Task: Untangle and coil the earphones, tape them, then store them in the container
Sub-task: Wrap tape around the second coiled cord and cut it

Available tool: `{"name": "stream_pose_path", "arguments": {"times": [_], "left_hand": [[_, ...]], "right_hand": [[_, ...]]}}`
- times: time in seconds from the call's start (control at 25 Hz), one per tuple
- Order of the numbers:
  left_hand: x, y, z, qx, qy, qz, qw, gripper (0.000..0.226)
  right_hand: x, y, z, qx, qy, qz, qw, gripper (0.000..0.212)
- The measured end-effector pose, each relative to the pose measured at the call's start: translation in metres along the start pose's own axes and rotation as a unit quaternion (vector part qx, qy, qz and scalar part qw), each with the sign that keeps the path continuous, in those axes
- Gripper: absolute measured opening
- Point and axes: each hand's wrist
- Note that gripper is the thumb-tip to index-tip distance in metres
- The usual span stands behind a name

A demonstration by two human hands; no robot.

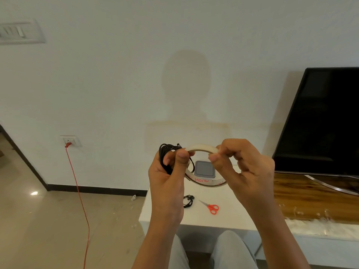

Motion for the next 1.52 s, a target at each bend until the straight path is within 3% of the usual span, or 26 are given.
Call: {"name": "stream_pose_path", "arguments": {"times": [0.28,0.48,0.6,0.8,0.88,1.04,1.28,1.4,1.52], "left_hand": [[0.004,-0.003,0.003,-0.049,0.018,0.055,0.997,0.021],[0.002,-0.006,0.002,-0.049,0.013,0.060,0.997,0.030],[-0.002,-0.005,0.002,-0.039,-0.028,0.056,0.997,0.023],[-0.011,0.005,-0.007,-0.005,-0.116,-0.084,0.990,0.016],[-0.010,0.009,-0.008,0.011,-0.116,-0.118,0.986,0.022],[-0.008,0.010,-0.005,0.018,-0.089,-0.098,0.991,0.051],[-0.012,0.003,-0.006,-0.006,-0.088,-0.068,0.994,0.049],[-0.013,0.005,-0.007,0.003,-0.093,-0.058,0.994,0.054],[-0.012,0.006,-0.006,0.005,-0.092,-0.047,0.995,0.053]], "right_hand": [[0.007,-0.005,0.007,0.001,0.092,-0.030,0.995,0.021],[0.005,-0.002,0.000,-0.031,0.046,-0.016,0.998,0.013],[0.003,-0.001,-0.002,-0.041,0.022,-0.001,0.999,0.009],[-0.004,0.004,-0.005,-0.031,-0.052,0.032,0.998,0.012],[-0.003,0.005,-0.005,-0.023,-0.071,0.033,0.997,0.017],[-0.004,0.002,-0.007,-0.021,-0.097,0.015,0.995,0.016],[-0.001,0.005,-0.007,-0.011,-0.131,-0.008,0.991,0.025],[-0.002,0.003,-0.006,0.036,-0.130,-0.070,0.988,0.018],[-0.003,0.003,-0.008,0.027,-0.144,-0.072,0.987,0.017]]}}
Point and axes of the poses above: each hand's wrist, its own z-axis away from the middle knuckle, its own x-axis out of the palm, y = z × x, and after that the axes turned 4 degrees about -z, right-handed
